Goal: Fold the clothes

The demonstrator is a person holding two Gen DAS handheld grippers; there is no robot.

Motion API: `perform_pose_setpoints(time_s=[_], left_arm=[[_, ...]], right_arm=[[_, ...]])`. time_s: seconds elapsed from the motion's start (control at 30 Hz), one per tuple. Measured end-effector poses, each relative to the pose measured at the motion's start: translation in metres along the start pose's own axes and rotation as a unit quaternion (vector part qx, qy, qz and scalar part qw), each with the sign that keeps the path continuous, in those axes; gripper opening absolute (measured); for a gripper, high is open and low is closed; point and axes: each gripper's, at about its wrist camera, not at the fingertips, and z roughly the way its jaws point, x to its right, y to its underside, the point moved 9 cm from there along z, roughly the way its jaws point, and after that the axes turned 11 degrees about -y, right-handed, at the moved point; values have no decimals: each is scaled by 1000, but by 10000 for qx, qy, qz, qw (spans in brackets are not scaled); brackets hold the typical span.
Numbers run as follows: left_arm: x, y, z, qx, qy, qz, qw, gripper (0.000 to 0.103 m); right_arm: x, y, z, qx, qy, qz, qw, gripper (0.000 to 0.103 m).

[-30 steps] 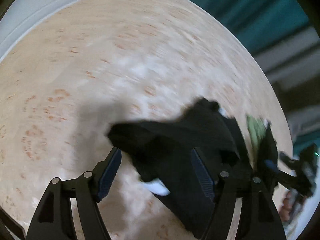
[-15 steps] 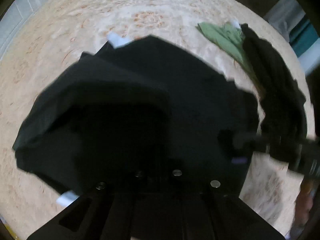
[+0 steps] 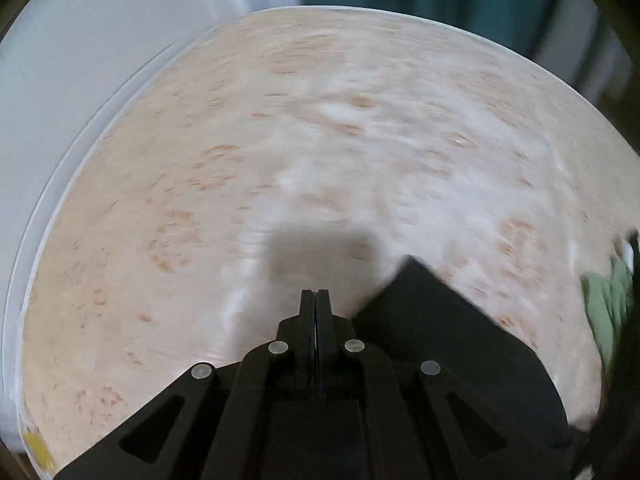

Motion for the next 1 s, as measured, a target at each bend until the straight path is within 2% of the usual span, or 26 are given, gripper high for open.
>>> perform_pose_setpoints(time_s=[0.07, 0.13, 0.17, 0.23, 0.3, 0.37, 0.4, 0.47, 0.5, 0.53, 0.57, 0.6, 0.63, 0.67, 0.7, 0.77, 0.83, 0.9, 0.93, 1.0], left_arm=[[-11, 13, -19, 63, 382, -47, 9992, 1], [-5, 44, -39, 60, 756, 324, 9966, 1], [4, 68, -46, -108, 986, 582, 9934, 1], [23, 110, -46, -455, 1296, 946, 9860, 1], [26, 140, -33, -562, 984, 1122, 9872, 1], [17, 157, -9, -774, 585, 1007, 9902, 1], [10, 161, -3, -848, 483, 853, 9916, 1], [1, 171, -7, -874, 403, 699, 9929, 1], [0, 178, -18, -804, 475, 729, 9930, 1], [3, 185, -28, -736, 551, 830, 9923, 1], [8, 193, -39, -646, 619, 959, 9914, 3], [16, 203, -54, -466, 639, 1211, 9895, 10], [25, 212, -66, -250, 588, 1527, 9862, 15], [36, 222, -79, 2, 512, 1891, 9806, 30], [51, 235, -95, 396, 356, 2424, 9687, 47], [78, 264, -122, 1103, 234, 3270, 9383, 64], [99, 291, -142, 1592, 273, 3841, 9090, 65], [112, 311, -154, 1936, 209, 4164, 8881, 65], [116, 318, -156, 1950, 232, 4217, 8852, 65], [121, 325, -155, 1844, 350, 4254, 8854, 65]], right_arm=[[-15, -3, -5, 22, -217, -199, 9996, 9], [-28, -12, -9, 172, -387, -366, 9984, 9], [-33, -18, -11, 259, -419, -427, 9979, 9], [-33, -30, -9, 340, -322, -388, 9981, 17], [-22, -28, -9, 322, -22, -244, 9992, 17], [-4, -33, -2, 271, 462, -21, 9986, 13], [3, -32, -3, 239, 571, 124, 9980, 12], [2, -20, -13, 249, 288, 354, 9986, 14], [0, -14, -19, 263, 108, 458, 9985, 25], [-3, -7, -25, 277, -71, 562, 9980, 51], [-5, 1, -30, 285, -109, 575, 9979, 58], [-7, 9, -32, 269, -74, 530, 9982, 66], [-8, 15, -34, 241, -41, 479, 9986, 66], [-8, 20, -34, 198, -48, 490, 9986, 66], [-8, 24, -31, 148, -77, 533, 9984, 66], [-8, 31, -27, 47, -133, 620, 9980, 66], [-6, 37, -20, -39, -315, 800, 9963, 66], [-1, 45, -8, -259, -513, 1034, 9930, 66], [2, 52, -1, -416, -552, 1157, 9909, 66], [3, 55, 10, -540, -698, 1312, 9874, 66]])
